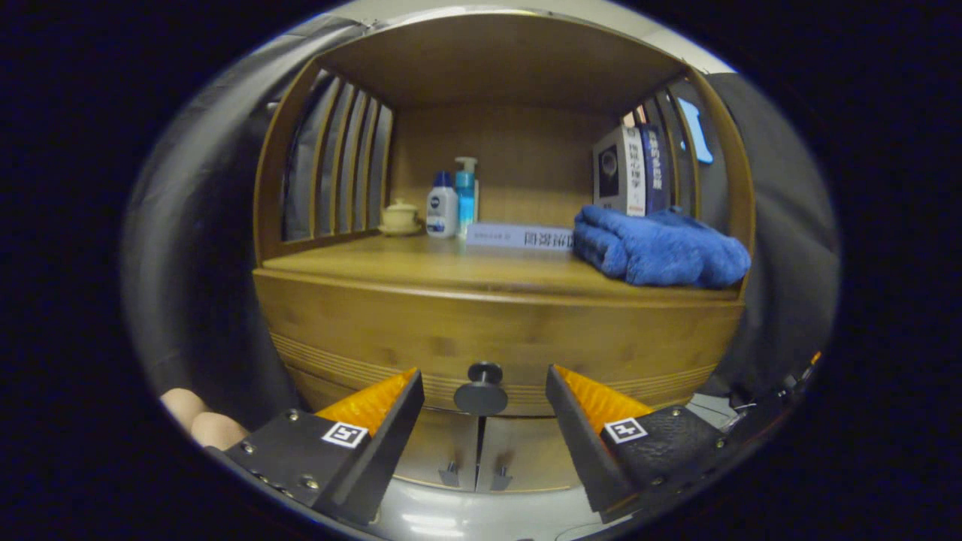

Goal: Pull open the drawer, take out the items inside it, and place them on the countertop above the cabinet.

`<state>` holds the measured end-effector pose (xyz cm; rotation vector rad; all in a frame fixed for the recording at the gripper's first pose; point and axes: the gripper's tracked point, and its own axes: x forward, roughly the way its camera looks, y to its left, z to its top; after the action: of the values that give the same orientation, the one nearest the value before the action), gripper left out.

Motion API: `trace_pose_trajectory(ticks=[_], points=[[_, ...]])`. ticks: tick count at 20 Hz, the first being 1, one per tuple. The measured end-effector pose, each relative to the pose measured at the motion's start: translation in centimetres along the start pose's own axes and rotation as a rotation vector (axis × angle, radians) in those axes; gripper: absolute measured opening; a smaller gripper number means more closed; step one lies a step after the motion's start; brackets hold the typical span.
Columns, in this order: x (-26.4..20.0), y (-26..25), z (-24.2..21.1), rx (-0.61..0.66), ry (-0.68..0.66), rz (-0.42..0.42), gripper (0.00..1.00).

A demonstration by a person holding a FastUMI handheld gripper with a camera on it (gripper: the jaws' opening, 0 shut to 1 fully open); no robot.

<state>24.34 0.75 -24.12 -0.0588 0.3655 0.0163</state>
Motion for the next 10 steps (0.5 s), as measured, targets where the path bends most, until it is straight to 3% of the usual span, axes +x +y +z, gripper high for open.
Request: trace_pose_trajectory(ticks=[1,6,10], points=[[0.6,0.2,-0.4,0.010,0.007,0.005,0.99],[2.0,0.5,-0.7,0.013,0.040,-0.006,0.51],[2.4,0.1,-0.9,0.063,0.042,-0.019,0.40]])
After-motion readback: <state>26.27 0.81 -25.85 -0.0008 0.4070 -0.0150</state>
